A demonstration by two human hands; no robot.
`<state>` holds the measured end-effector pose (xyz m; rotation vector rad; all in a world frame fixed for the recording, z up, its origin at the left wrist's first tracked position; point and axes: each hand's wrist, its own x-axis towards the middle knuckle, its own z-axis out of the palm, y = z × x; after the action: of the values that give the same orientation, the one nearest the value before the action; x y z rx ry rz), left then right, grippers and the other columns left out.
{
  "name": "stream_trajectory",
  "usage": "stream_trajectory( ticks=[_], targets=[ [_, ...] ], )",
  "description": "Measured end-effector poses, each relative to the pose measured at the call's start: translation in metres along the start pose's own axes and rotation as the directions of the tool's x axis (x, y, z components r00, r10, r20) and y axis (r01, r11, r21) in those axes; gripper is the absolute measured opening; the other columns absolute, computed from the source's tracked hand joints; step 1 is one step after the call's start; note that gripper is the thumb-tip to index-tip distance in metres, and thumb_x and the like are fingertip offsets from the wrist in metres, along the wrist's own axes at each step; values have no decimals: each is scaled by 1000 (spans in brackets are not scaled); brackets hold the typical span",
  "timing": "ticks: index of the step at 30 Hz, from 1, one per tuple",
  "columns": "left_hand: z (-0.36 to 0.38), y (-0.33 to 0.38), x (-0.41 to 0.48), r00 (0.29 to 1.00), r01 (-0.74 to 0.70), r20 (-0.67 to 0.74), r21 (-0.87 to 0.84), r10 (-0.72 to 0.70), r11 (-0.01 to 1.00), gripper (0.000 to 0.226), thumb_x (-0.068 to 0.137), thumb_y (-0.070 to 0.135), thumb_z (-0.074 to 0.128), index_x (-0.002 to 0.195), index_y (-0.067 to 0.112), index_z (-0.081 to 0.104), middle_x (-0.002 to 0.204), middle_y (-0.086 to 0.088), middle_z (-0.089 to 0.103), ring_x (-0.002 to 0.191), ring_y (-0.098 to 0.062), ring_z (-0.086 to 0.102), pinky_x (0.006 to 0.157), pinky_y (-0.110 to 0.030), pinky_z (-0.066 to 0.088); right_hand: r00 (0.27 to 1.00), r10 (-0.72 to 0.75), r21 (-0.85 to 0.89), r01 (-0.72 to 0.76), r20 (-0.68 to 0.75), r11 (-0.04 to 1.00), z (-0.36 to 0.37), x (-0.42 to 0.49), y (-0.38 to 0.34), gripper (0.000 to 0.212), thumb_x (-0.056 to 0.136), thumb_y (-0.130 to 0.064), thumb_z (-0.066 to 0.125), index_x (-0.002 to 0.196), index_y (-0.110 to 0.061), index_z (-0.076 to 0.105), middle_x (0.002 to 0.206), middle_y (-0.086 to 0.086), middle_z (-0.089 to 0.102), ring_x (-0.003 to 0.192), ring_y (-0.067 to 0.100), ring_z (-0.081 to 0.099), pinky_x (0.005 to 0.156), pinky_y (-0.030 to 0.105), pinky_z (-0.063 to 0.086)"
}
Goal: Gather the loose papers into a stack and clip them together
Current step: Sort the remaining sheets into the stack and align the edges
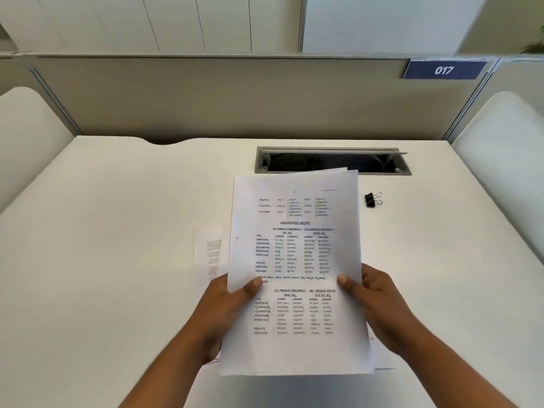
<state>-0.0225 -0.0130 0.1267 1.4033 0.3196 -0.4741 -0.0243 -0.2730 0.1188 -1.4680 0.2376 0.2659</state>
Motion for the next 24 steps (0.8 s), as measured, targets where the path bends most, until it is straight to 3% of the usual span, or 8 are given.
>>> stream_trajectory(
  ticks=[5, 9, 10, 12, 14, 17, 20, 24],
  targets=[
    [-5, -11, -6, 996, -20, -87, 29, 22, 999, 21, 93, 18, 67, 111, 11, 74, 104, -10, 80, 91, -31, 78, 77, -44, 62, 998, 62, -31, -61, 28, 998, -5, -10, 4, 23, 98, -11, 53, 114, -8, 69, 106, 11, 77, 95, 32, 74, 74, 34, 60],
    [-18, -10, -10, 985, -49, -168, 19, 52, 999, 20, 90, 18, 68, 107, 9, 74, 99, -12, 81, 85, -32, 79, 73, -42, 62, 980, 70, -156, -100, -185, 983, -20, -8, 12, 17, 97, -14, 59, 107, -12, 71, 92, 8, 78, 81, 25, 74, 73, 33, 59],
    [-22, -10, -10, 982, -54, -182, 20, 57, 998, 19, 89, 18, 69, 106, 10, 74, 98, -11, 81, 84, -32, 79, 73, -42, 62, 968, 53, -292, -126, -244, 948, -26, -7, 17, 14, 95, -16, 62, 105, -14, 71, 90, 6, 78, 80, 22, 74, 76, 35, 60],
    [-28, -10, -11, 979, -57, -195, 13, 59, 998, 20, 89, 19, 69, 106, 10, 74, 98, -11, 81, 83, -32, 79, 73, -42, 61, 948, -7, -644, -211, -319, 736, -41, -5, 31, 17, 91, -23, 67, 106, -18, 70, 97, -1, 76, 83, 16, 72, 82, 34, 57],
    [-31, -10, -12, 978, -57, -201, 1, 56, 998, 19, 89, 18, 69, 105, 10, 74, 98, -11, 81, 82, -31, 79, 72, -41, 61, 931, -36, -793, -288, -363, 537, -50, -6, 41, 27, 88, -27, 67, 113, -17, 67, 107, 0, 72, 93, 19, 68, 85, 33, 52],
    [-34, -12, -14, 977, -60, -206, -20, 54, 998, 20, 89, 17, 68, 106, 9, 74, 99, -11, 81, 83, -31, 79, 71, -40, 62, 917, 22, -846, -377, -399, 377, -51, -13, 48, 45, 83, -45, 68, 116, -15, 61, 110, 5, 70, 101, 24, 66, 81, 32, 51],
    [-34, -14, -16, 976, -59, -210, -33, 51, 998, 21, 88, 17, 68, 107, 9, 74, 99, -11, 81, 87, -33, 78, 72, -40, 62, 902, 83, -861, -429, -423, 272, -44, -21, 54, 67, 67, -73, 63, 102, -17, 52, 98, 2, 63, 93, 26, 65, 71, 33, 49],
    [-29, -12, -15, 975, -68, -216, -24, 61, 997, 19, 91, 17, 68, 108, 11, 74, 99, -9, 81, 86, -31, 79, 76, -41, 62, 886, 145, -862, -463, -441, 206, -32, -26, 60, 77, 61, -69, 75, 107, -17, 42, 107, 4, 52, 102, 28, 62, 71, 35, 49]
  ],
)
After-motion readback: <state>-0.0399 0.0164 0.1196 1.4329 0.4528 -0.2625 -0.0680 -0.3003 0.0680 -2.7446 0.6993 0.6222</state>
